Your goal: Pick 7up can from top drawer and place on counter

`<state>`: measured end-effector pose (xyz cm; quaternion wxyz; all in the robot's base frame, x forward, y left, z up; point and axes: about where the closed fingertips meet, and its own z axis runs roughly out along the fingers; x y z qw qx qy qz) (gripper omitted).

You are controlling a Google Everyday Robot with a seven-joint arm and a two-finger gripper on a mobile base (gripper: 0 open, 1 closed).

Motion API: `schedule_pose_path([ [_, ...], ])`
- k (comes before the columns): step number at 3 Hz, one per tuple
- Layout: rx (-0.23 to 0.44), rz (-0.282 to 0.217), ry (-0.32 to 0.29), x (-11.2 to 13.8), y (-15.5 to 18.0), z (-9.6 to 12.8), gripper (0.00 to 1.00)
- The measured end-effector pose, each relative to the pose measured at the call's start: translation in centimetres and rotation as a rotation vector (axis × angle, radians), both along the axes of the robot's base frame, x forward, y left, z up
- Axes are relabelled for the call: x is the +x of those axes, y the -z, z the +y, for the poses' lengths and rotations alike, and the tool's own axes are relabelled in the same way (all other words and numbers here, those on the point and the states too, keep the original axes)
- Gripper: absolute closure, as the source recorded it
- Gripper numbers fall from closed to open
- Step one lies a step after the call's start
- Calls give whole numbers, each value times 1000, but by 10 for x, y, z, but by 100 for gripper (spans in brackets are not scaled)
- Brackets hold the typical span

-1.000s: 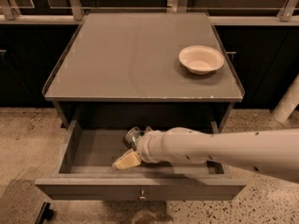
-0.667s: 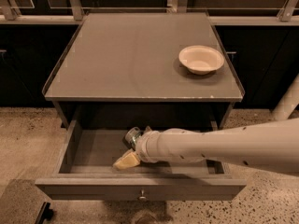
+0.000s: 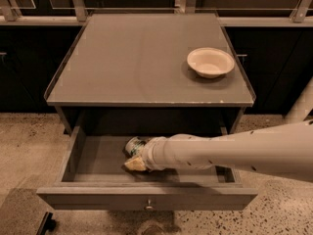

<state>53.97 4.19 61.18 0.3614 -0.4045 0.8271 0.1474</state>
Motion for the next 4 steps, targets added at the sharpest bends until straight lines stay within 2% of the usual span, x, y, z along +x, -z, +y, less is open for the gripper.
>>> schedule_pose_path([
  [2,0,0,0,0,0,0,83],
  [3,0,0,0,0,0,0,100],
  [4,23,-5,-41,-2,-6,3,100],
])
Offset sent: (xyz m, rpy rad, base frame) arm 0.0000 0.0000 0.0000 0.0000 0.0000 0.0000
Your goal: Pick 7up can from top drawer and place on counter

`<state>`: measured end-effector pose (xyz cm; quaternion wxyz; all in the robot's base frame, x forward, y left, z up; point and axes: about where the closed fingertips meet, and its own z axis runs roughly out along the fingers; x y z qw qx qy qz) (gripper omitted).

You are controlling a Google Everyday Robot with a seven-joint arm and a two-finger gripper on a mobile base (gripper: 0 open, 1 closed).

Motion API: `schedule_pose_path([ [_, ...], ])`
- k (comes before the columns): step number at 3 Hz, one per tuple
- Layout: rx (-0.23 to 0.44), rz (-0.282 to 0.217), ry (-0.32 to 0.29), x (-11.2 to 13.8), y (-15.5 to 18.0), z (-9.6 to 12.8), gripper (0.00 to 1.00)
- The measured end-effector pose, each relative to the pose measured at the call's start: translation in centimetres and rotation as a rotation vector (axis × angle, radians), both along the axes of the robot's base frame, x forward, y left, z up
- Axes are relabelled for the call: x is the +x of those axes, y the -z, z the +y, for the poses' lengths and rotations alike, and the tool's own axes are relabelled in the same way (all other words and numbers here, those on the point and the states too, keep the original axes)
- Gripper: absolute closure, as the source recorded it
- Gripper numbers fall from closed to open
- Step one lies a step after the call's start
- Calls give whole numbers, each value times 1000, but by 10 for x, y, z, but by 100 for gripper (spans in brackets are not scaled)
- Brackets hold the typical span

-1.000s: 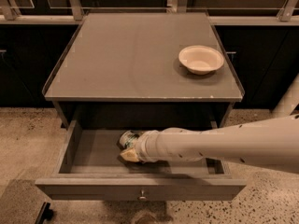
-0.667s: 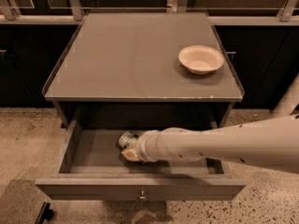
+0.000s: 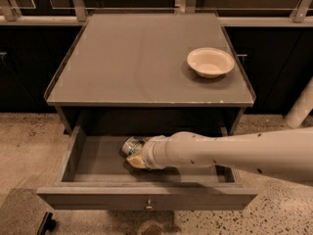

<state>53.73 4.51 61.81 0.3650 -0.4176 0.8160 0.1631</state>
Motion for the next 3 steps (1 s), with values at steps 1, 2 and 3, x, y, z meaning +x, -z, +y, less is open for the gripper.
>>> schedule_pose_path([
  [1,76,4,-152,-1,-3,24,100],
  [2,201,-12,-278,-25,-49,37,100],
  [3,260,-78,-412,-75,-114,33,100],
])
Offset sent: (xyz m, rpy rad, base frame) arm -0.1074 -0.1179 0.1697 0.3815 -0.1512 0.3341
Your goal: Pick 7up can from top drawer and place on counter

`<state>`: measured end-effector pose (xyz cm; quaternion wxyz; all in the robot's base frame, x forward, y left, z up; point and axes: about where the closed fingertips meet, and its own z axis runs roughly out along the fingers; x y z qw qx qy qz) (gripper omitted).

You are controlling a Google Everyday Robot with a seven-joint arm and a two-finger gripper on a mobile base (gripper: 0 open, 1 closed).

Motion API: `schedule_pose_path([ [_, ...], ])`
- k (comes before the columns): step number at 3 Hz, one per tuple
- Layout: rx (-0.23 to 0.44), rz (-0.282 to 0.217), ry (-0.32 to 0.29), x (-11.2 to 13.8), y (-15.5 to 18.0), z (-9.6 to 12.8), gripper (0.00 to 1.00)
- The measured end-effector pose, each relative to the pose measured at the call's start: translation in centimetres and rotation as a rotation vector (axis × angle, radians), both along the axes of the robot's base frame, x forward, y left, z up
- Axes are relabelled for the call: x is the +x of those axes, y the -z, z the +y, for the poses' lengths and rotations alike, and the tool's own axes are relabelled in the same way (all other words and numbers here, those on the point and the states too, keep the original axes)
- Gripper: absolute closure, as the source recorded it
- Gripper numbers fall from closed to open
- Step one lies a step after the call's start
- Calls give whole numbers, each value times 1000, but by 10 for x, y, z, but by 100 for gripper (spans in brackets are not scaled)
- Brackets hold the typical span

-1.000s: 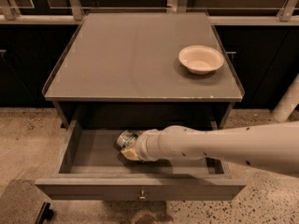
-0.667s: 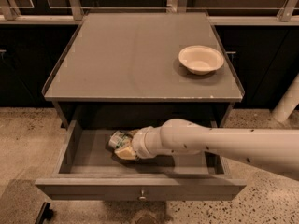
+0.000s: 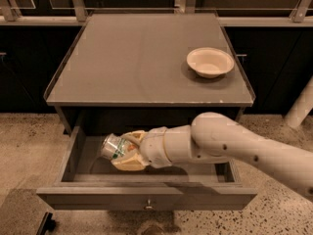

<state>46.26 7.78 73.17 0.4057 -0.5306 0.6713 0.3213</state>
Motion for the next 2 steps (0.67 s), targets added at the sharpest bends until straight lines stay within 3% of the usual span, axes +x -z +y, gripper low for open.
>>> schedule_pose_path([
  [1,14,-88,29,-15,-62,-51,100],
  [2,9,-83,88,-20,-61,-82,100],
])
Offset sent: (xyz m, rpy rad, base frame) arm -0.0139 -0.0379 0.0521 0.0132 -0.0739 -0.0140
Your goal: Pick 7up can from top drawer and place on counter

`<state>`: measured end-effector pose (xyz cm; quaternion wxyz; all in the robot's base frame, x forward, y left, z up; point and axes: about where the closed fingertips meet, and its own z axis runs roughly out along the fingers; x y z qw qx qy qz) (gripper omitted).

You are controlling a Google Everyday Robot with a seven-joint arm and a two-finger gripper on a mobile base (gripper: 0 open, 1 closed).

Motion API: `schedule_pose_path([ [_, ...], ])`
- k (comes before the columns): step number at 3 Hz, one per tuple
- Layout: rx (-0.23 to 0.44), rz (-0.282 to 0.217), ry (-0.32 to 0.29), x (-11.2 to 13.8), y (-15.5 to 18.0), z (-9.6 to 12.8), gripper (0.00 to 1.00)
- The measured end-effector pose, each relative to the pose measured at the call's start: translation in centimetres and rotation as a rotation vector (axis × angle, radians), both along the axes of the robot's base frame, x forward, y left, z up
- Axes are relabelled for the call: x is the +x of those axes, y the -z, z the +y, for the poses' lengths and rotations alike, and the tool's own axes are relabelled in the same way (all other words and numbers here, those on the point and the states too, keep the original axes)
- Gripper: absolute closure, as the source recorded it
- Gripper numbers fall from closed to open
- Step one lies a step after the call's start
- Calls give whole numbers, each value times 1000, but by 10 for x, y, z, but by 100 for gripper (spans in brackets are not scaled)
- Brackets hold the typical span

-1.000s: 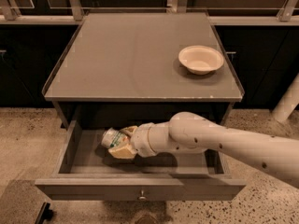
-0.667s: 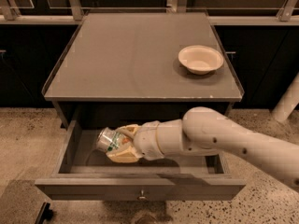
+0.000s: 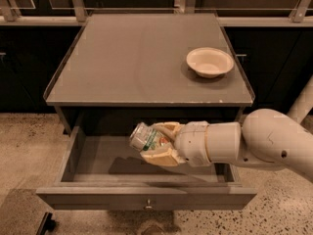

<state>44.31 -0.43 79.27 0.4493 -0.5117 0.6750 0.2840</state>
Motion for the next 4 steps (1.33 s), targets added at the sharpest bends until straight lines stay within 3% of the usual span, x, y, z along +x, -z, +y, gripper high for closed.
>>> schedule_pose_path([
  [1,0,0,0,0,0,0,100],
  [2,-20,-27,-52,10,-16,6,100],
  [3,-73,-83,-168,30,-57,22,100],
  [4,-103,-106,-296,57,-92,43,100],
])
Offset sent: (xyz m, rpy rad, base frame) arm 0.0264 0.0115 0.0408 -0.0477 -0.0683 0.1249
